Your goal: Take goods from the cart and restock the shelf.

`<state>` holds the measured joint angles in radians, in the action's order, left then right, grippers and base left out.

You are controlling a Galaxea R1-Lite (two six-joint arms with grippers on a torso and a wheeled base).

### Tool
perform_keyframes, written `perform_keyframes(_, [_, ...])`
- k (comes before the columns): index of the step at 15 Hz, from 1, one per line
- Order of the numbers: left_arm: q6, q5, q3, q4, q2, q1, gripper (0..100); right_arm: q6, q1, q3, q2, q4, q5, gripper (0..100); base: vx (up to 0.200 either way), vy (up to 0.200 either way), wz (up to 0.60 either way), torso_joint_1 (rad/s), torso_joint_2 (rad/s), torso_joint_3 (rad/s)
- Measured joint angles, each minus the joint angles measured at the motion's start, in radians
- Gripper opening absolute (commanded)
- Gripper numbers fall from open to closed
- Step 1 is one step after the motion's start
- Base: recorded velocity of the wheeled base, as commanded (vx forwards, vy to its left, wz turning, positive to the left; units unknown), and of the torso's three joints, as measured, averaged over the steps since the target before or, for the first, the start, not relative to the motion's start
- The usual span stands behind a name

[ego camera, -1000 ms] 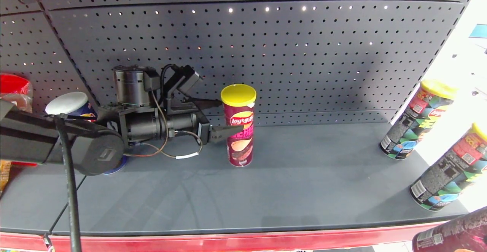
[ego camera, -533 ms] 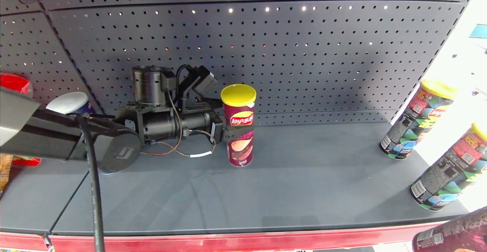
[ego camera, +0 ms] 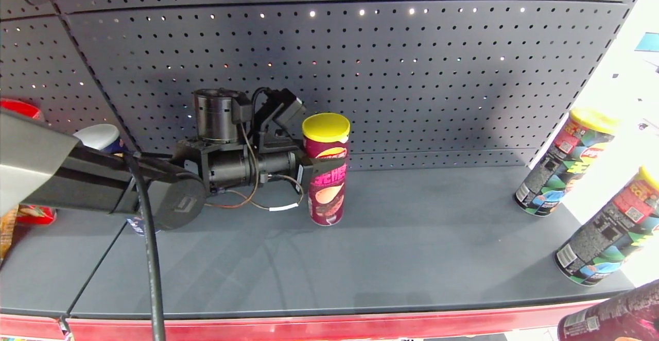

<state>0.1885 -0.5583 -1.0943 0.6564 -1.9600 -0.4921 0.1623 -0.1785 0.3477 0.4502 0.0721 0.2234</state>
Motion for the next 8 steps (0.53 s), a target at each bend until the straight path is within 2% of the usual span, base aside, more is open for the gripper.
perform_keyframes(3, [-0.006,0.0,0.007,0.0,0.006,-0.018,0,0.0,0.0,0.001,0.0,0.0,0.0,0,0.0,0.0,0.0,0.0,0.0,0.0])
perform_keyframes(6, [-0.064,-0.004,0.046,0.0,0.051,-0.038,0,0.0,0.0,0.002,0.002,0.0,0.001,0,0.0,0.0,0.0,0.0,0.0,0.0])
perform_keyframes(8, [-0.084,-0.023,0.089,0.0,0.097,-0.051,0,0.0,0.0,0.003,0.005,-0.001,0.001,0,0.0,0.0,0.0,0.0,0.0,0.0])
